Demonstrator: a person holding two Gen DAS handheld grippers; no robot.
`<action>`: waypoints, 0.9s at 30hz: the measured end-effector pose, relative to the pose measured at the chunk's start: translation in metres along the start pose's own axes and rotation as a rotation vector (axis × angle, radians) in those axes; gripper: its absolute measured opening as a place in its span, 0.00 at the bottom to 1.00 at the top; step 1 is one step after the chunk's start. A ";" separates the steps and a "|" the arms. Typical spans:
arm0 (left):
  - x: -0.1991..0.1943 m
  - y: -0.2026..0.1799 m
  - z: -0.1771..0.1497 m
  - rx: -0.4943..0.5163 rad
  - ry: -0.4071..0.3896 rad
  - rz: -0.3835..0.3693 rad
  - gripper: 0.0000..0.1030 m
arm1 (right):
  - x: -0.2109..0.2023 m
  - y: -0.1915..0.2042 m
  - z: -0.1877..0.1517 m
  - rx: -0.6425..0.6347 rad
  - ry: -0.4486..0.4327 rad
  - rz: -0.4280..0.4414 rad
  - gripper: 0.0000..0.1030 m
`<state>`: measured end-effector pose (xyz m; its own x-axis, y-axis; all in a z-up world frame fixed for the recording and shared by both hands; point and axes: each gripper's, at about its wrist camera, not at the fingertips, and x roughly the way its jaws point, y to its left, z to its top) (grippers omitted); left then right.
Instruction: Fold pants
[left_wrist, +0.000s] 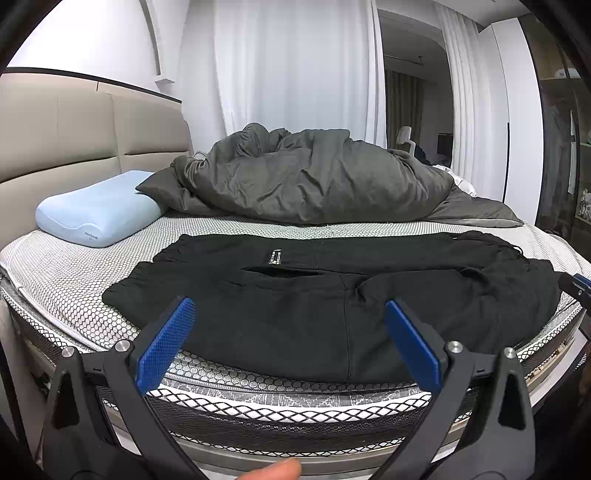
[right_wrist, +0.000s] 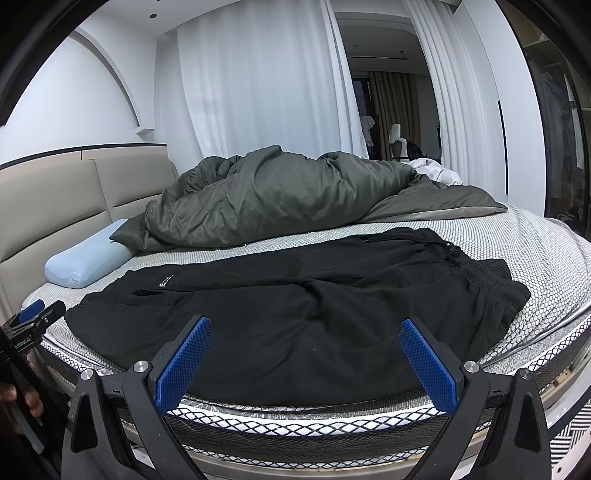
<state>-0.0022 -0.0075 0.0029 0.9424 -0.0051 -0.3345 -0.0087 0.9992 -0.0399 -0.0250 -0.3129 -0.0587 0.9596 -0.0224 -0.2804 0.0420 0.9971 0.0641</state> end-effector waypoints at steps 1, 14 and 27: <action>0.000 0.000 0.000 0.001 0.000 0.000 0.99 | 0.000 0.000 0.000 0.000 0.000 0.000 1.00; 0.000 0.000 0.000 0.002 0.000 0.000 0.99 | 0.000 0.000 0.000 0.000 0.000 0.000 1.00; 0.003 0.000 -0.001 -0.006 0.011 -0.008 0.99 | 0.001 -0.002 -0.001 0.004 0.005 0.006 1.00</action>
<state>0.0005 -0.0071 0.0004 0.9389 -0.0133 -0.3441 -0.0035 0.9988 -0.0481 -0.0241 -0.3146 -0.0603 0.9583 -0.0163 -0.2852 0.0377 0.9969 0.0697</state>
